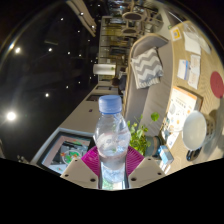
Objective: Pour water
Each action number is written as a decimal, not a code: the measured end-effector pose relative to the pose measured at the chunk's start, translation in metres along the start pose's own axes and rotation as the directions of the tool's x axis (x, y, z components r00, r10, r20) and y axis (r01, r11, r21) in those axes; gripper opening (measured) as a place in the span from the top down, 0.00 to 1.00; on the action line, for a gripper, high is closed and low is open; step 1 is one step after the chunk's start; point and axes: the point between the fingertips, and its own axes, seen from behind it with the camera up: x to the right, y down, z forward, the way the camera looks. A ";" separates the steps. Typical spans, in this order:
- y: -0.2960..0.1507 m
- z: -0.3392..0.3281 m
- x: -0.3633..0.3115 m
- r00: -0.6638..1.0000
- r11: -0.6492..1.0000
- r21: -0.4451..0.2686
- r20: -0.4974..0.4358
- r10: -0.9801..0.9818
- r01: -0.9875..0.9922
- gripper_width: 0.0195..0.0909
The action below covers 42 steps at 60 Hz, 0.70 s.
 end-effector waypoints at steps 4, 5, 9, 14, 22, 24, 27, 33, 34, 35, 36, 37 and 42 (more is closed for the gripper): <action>-0.029 -0.009 -0.027 0.974 0.973 0.038 -0.015 -0.226 0.226 0.87; -0.038 -0.012 -0.034 0.960 0.958 0.048 -0.023 -0.280 0.281 0.87; -0.074 -0.024 -0.053 0.872 0.868 0.088 -0.068 -0.485 0.489 0.87; -0.109 -0.040 -0.062 0.701 0.696 0.094 -0.158 -0.695 0.711 0.87; -0.164 -0.060 -0.024 0.372 0.392 0.002 -0.325 -0.870 0.920 0.87; -0.176 -0.070 -0.003 0.299 0.333 -0.036 -0.355 -0.886 0.942 0.87; -0.188 -0.072 0.025 0.215 0.275 -0.102 -0.395 -0.893 0.956 0.87; -0.198 -0.079 0.092 0.132 0.239 -0.205 -0.430 -0.893 0.949 0.87; -0.201 -0.084 0.106 0.123 0.236 -0.219 -0.433 -0.893 0.947 0.87; -0.201 -0.085 0.116 0.115 0.237 -0.238 -0.434 -0.893 0.942 0.87; -0.200 -0.086 0.126 0.108 0.237 -0.254 -0.434 -0.894 0.938 0.87; -0.200 -0.087 0.136 0.103 0.238 -0.268 -0.435 -0.895 0.934 0.87; -0.200 -0.093 0.176 0.107 0.263 -0.308 -0.444 -0.890 0.914 0.87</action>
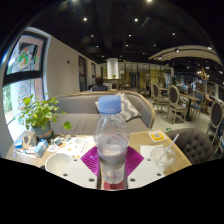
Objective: Pour water
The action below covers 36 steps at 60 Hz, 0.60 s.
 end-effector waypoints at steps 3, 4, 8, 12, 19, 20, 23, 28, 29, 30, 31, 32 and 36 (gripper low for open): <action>0.021 0.007 0.004 1.000 1.000 -0.021 -0.002 0.006 -0.006 0.87; 0.025 0.008 0.006 1.000 1.000 -0.025 -0.005 0.007 -0.007 0.87; 0.039 0.011 0.013 1.000 0.999 -0.033 -0.012 0.013 -0.013 0.85; 0.051 0.018 0.010 1.000 0.999 -0.043 -0.006 0.030 -0.030 0.85; 0.070 0.015 0.015 0.999 0.999 -0.032 -0.013 0.035 -0.035 0.81; 0.072 0.014 0.014 0.999 0.999 -0.033 -0.011 0.034 -0.035 0.79; 0.070 0.012 0.014 1.000 0.999 -0.029 -0.018 0.024 -0.024 0.73; 0.071 0.011 0.014 0.999 0.999 -0.030 -0.033 0.017 -0.018 0.65; 0.071 0.011 0.014 0.999 0.999 -0.034 -0.036 0.018 -0.019 0.63; 0.071 0.014 0.014 0.999 0.999 -0.040 -0.040 0.018 -0.019 0.62; 0.072 0.013 0.014 0.999 0.999 -0.048 -0.042 0.018 -0.020 0.60; 0.074 0.013 0.015 0.999 0.998 -0.060 -0.045 0.021 -0.023 0.59; 0.082 0.009 0.015 0.998 0.992 -0.118 -0.059 0.032 -0.039 0.48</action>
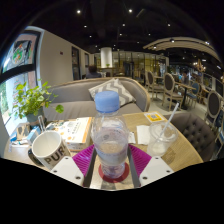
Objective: Pour water
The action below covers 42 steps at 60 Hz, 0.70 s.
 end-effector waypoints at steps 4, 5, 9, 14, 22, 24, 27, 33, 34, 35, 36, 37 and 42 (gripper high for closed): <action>0.001 -0.010 -0.002 1.000 1.000 -0.020 0.001 0.014 -0.014 0.24; 0.001 -0.013 -0.002 1.000 0.999 -0.029 -0.001 0.017 -0.017 0.17; 0.007 -0.028 -0.001 1.000 0.997 -0.073 -0.024 0.011 -0.013 0.09; 0.008 -0.058 -0.001 0.998 0.994 -0.109 -0.057 -0.013 0.007 0.08; 0.009 -0.117 -0.019 0.998 0.987 -0.160 -0.063 -0.012 0.002 0.07; 0.009 -0.135 -0.028 0.998 0.986 -0.168 -0.059 -0.008 -0.003 0.08; 0.009 -0.160 -0.036 0.998 0.984 -0.180 -0.064 -0.005 -0.007 0.08; 0.006 -0.210 -0.049 0.997 0.983 -0.182 -0.082 -0.005 -0.010 0.08; 0.005 -0.219 -0.051 0.996 0.984 -0.180 -0.084 -0.005 -0.010 0.07; 0.004 -0.227 -0.053 0.996 0.984 -0.178 -0.086 -0.004 -0.011 0.08; 0.004 -0.234 -0.056 0.996 0.984 -0.177 -0.088 -0.004 -0.011 0.08; 0.004 -0.240 -0.058 0.996 0.984 -0.176 -0.087 -0.005 -0.011 0.08; 0.005 -0.268 -0.068 0.997 0.984 -0.177 -0.079 -0.007 -0.007 0.08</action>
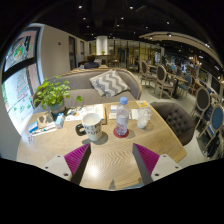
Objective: Pour water
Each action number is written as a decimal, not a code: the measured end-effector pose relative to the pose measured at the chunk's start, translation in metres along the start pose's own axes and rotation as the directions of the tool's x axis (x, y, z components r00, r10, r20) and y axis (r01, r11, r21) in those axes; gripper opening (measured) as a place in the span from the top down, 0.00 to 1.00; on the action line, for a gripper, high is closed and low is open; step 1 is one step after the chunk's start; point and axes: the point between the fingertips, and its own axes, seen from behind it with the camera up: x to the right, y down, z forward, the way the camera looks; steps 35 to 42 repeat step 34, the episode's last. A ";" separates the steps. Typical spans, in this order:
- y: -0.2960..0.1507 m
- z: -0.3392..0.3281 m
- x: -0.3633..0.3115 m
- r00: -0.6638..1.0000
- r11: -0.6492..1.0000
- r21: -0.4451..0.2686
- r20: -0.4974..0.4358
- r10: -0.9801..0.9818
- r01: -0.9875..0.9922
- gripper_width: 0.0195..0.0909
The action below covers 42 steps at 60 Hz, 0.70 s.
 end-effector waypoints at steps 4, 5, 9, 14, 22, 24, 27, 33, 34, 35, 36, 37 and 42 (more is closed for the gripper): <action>0.002 -0.017 -0.003 1.000 1.000 0.005 0.002 -0.009 0.009 0.08; 0.002 -0.020 -0.003 1.000 1.000 0.010 0.002 -0.012 0.012 0.07; 0.003 -0.029 -0.002 1.000 1.000 0.016 0.000 -0.020 0.020 0.08; 0.001 -0.040 0.001 1.000 0.999 0.035 -0.010 -0.029 0.029 0.08; 0.003 -0.046 0.009 0.999 0.999 0.034 -0.027 -0.037 0.038 0.07; 0.004 -0.046 0.009 0.999 0.999 0.033 -0.026 -0.042 0.043 0.08; 0.004 -0.046 0.009 0.998 0.998 0.033 -0.026 -0.049 0.050 0.08; 0.002 -0.048 0.008 0.998 0.998 0.040 -0.030 -0.046 0.047 0.08; 0.002 -0.048 0.008 0.998 0.998 0.036 -0.029 -0.046 0.048 0.08; 0.002 -0.048 0.008 0.998 0.998 0.036 -0.029 -0.046 0.048 0.08; 0.002 -0.048 0.008 0.998 0.998 0.036 -0.029 -0.046 0.048 0.08; 0.002 -0.048 0.008 0.998 0.998 0.036 -0.029 -0.046 0.048 0.08; 0.002 -0.048 0.008 0.998 0.998 0.036 -0.029 -0.046 0.048 0.08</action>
